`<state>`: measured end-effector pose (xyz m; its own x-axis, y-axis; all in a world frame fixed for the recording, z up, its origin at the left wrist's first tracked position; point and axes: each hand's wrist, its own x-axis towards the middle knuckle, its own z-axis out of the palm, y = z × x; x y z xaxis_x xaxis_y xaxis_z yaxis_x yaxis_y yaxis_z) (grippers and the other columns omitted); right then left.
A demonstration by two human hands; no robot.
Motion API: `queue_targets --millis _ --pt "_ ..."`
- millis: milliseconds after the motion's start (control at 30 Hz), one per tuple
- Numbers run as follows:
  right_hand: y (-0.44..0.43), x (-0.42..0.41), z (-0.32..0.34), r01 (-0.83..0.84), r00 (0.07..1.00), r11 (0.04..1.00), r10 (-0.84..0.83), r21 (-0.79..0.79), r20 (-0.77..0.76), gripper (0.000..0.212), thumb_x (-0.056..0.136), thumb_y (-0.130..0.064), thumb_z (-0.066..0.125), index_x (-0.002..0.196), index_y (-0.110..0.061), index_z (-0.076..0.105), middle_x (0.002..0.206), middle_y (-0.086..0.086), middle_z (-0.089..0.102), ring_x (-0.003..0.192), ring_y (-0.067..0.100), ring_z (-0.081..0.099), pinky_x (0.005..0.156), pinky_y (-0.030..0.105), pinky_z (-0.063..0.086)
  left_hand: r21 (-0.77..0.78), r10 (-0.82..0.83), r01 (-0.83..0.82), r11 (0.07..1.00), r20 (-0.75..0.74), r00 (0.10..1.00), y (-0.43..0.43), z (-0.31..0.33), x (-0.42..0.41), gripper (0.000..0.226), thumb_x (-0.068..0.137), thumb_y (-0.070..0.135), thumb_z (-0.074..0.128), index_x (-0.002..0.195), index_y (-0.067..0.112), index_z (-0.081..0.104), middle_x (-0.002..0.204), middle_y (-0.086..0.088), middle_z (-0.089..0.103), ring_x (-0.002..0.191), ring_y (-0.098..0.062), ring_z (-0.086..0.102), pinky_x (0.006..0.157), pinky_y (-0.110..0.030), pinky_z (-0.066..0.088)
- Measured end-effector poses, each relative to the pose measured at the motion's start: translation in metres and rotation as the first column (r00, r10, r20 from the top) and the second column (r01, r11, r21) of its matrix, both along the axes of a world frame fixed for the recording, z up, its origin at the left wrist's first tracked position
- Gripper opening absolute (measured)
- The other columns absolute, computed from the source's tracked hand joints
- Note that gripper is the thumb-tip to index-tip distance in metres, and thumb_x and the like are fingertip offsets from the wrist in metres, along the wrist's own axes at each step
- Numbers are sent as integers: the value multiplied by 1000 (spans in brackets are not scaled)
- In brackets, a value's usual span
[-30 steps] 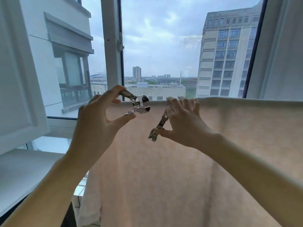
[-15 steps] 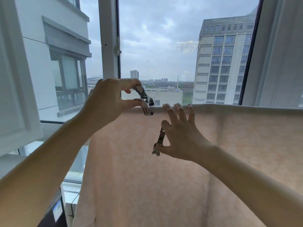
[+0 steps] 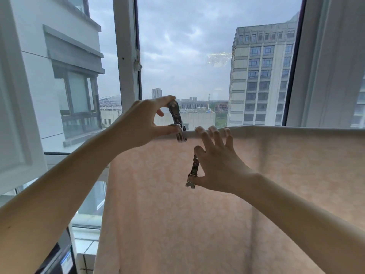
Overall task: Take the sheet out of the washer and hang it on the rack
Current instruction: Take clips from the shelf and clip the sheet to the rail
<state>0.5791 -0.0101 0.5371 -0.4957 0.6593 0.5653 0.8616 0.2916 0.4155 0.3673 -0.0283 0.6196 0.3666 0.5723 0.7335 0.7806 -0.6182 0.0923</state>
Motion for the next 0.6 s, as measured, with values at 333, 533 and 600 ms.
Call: queue_targets --millis 333,533,600 --pt "-4 8 -5 -46 998 999 46 0 -48 70 77 -75 52 111 -13 53 159 11 -3 145 40 -5 112 61 -6 466 258 -139 874 -202 945 -17 -15 19 54 78 5 72 130 13 59 129 -5 62 121 -29 53 100 -46 44" --pt "-8 19 -6 -11 997 1000 13 24 -81 77 76 -76 48 116 -11 54 158 15 11 145 42 2 115 58 2 606 386 -137 784 -302 872 -13 -47 52 38 81 1 61 119 2 65 118 -12 67 122 -35 52 109 -47 35" --pt "-11 28 -3 25 995 1000 -23 17 -101 81 76 -77 44 120 -10 55 159 13 10 145 41 0 116 58 4 619 337 -53 783 -352 874 -5 -61 65 33 84 4 54 114 3 69 110 -10 70 116 -31 58 102 -43 44"
